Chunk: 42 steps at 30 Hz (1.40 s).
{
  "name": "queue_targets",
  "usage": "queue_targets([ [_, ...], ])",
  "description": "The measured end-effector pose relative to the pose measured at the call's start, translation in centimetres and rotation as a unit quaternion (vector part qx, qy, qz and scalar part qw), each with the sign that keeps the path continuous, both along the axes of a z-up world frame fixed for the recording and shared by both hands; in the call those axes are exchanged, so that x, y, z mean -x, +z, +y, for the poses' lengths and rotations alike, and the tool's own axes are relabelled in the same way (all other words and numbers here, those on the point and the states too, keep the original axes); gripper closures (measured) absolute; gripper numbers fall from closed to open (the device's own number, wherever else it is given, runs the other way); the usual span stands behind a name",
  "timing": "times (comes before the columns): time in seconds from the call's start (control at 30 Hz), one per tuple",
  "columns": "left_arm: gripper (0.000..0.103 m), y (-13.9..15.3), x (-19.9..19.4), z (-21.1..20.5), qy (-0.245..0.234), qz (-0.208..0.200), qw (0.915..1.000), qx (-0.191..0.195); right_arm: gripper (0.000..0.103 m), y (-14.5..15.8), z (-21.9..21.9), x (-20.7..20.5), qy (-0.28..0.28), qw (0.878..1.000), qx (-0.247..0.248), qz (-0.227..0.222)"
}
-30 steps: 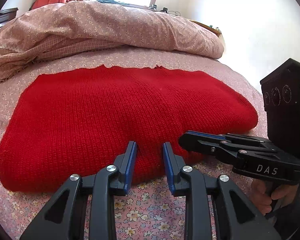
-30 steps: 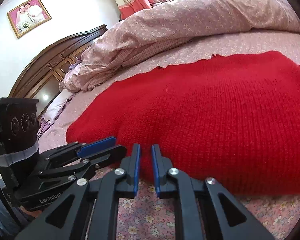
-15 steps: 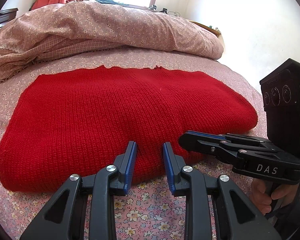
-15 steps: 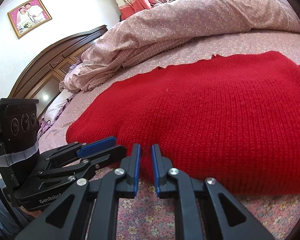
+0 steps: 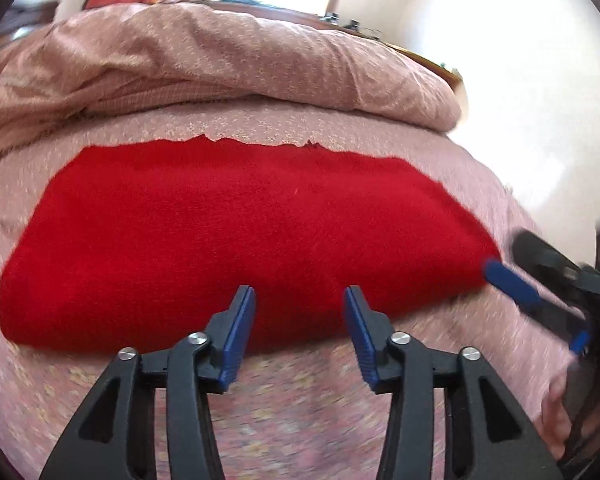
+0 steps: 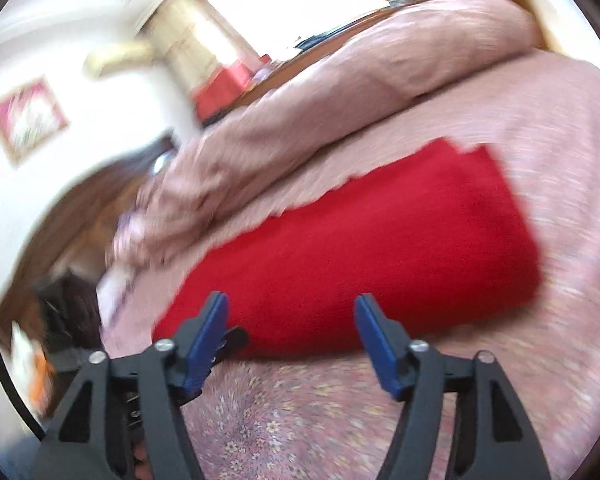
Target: Fold small clothes
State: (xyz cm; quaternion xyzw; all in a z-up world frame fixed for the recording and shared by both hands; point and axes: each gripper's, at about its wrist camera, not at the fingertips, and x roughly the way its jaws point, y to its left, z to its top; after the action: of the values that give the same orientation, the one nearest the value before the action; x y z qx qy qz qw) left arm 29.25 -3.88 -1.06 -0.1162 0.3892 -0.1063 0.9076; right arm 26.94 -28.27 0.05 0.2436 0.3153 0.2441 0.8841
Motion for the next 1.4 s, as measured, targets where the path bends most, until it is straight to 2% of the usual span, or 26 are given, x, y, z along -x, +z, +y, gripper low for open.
queue_targets([
  [0.07,0.061,0.3,-0.5,-0.3,0.015,-0.004,0.9998,0.008,0.020,-0.4,-3.3,0.5,-0.028,0.998,-0.060,0.020],
  [0.1,0.060,0.5,-1.1,-0.5,0.030,-0.008,0.9994,0.013,0.020,-1.2,-5.3,0.4,-0.033,0.994,-0.096,0.047],
  [0.23,0.060,0.1,-3.1,-0.6,0.056,-0.010,0.9982,0.019,0.020,-3.7,-9.7,-0.5,-0.044,0.980,-0.158,0.110],
  [0.33,0.060,-1.2,-4.6,-0.4,0.066,0.004,0.9974,0.029,0.020,-6.1,-11.3,-0.9,-0.060,0.964,-0.213,0.149],
  [0.43,0.059,-1.7,-4.4,-0.4,0.067,-0.018,0.9971,0.030,0.020,-6.0,-10.7,-2.4,-0.064,0.964,-0.214,0.148],
  [0.63,0.059,-1.8,-4.0,-0.6,0.057,-0.027,0.9978,0.020,0.018,-5.4,-7.8,-7.2,-0.078,0.975,-0.151,0.141],
  [0.7,0.059,-1.9,-4.0,-0.5,0.057,-0.027,0.9977,0.025,0.019,-5.4,-7.5,-7.6,-0.089,0.974,-0.143,0.150],
  [0.8,0.059,-2.0,-3.9,-0.6,0.057,-0.031,0.9976,0.025,0.020,-5.6,-7.4,-6.8,-0.082,0.972,-0.157,0.155],
  [0.87,0.059,-2.1,-3.7,-0.8,0.059,-0.034,0.9975,0.020,0.020,-5.8,-7.0,-6.1,-0.083,0.975,-0.151,0.142],
  [0.93,0.059,-2.1,-3.8,-0.9,0.061,-0.035,0.9974,0.016,0.018,-5.8,-6.6,-6.8,-0.095,0.975,-0.143,0.140],
  [1.07,0.059,-2.1,-3.8,-0.9,0.060,-0.033,0.9975,0.018,0.019,-5.7,-6.1,-9.9,-0.099,0.975,-0.162,0.114],
  [1.17,0.059,-2.0,-3.7,-0.9,0.062,-0.034,0.9974,0.016,0.025,-5.7,-5.5,-10.5,-0.105,0.978,-0.142,0.108],
  [1.2,0.069,-2.0,-3.6,-1.0,0.069,-0.035,0.9969,0.013,0.034,-5.6,-5.3,-10.4,-0.106,0.981,-0.125,0.108],
  [1.23,0.085,-1.8,-3.4,-1.0,0.085,-0.036,0.9957,0.002,0.047,-5.5,-5.0,-10.4,-0.110,0.982,-0.104,0.114],
  [1.27,0.090,-1.7,-3.3,-0.9,0.088,-0.037,0.9954,0.002,0.080,-5.6,-4.6,-10.6,-0.113,0.982,-0.085,0.128],
  [1.33,0.100,-1.2,-2.9,-1.0,0.087,-0.036,0.9955,0.013,0.080,-6.0,-4.3,-11.3,-0.105,0.978,-0.106,0.148],
  [1.4,0.102,-0.9,-2.4,-1.6,0.088,-0.032,0.9955,-0.009,0.080,-5.2,-4.7,-11.2,-0.102,0.979,-0.114,0.136],
])
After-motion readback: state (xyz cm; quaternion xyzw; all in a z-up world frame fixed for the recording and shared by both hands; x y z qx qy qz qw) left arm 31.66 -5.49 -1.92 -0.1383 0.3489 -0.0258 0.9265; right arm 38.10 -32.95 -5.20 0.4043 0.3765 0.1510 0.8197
